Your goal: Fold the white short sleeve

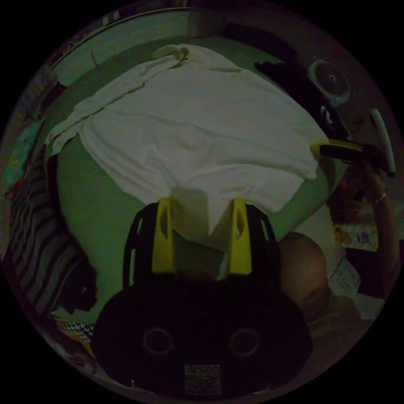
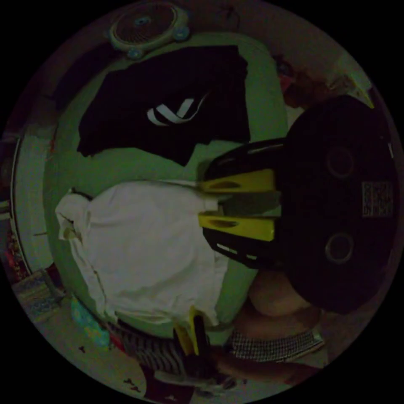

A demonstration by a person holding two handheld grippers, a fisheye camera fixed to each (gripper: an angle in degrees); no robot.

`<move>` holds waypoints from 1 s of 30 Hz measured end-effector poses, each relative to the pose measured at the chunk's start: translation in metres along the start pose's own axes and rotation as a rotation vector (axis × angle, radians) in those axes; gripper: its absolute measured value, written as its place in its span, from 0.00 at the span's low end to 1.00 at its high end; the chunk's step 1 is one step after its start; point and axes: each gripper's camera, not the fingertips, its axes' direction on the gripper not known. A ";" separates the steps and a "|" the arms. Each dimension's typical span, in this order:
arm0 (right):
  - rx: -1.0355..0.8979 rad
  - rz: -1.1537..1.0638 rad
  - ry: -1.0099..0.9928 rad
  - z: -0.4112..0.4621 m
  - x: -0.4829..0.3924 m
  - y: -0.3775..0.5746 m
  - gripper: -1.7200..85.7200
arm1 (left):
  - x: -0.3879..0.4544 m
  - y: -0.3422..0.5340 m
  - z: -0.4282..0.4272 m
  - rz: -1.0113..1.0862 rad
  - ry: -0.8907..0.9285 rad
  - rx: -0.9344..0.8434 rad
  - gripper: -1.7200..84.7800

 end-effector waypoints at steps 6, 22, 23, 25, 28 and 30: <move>0.142 -0.094 -0.132 -0.059 0.006 0.032 0.00 | -0.002 0.064 -0.062 0.005 -0.063 0.110 0.07; 0.026 -0.043 -0.278 0.052 0.057 0.166 0.10 | -0.050 0.313 -0.029 -0.331 0.057 -0.031 0.13; 0.045 -0.012 -0.301 0.056 0.066 0.172 0.11 | -0.050 0.331 -0.022 -0.347 0.083 -0.025 0.13; 0.136 0.094 -0.343 0.068 0.095 0.195 0.11 | -0.048 0.353 -0.016 -0.353 0.087 -0.005 0.13; 0.243 0.174 -0.325 0.082 0.114 0.216 0.11 | -0.038 0.382 -0.011 -0.336 0.050 0.048 0.12; 0.259 0.213 -0.357 0.095 0.121 0.222 0.11 | -0.030 0.399 -0.011 -0.328 -0.010 0.085 0.12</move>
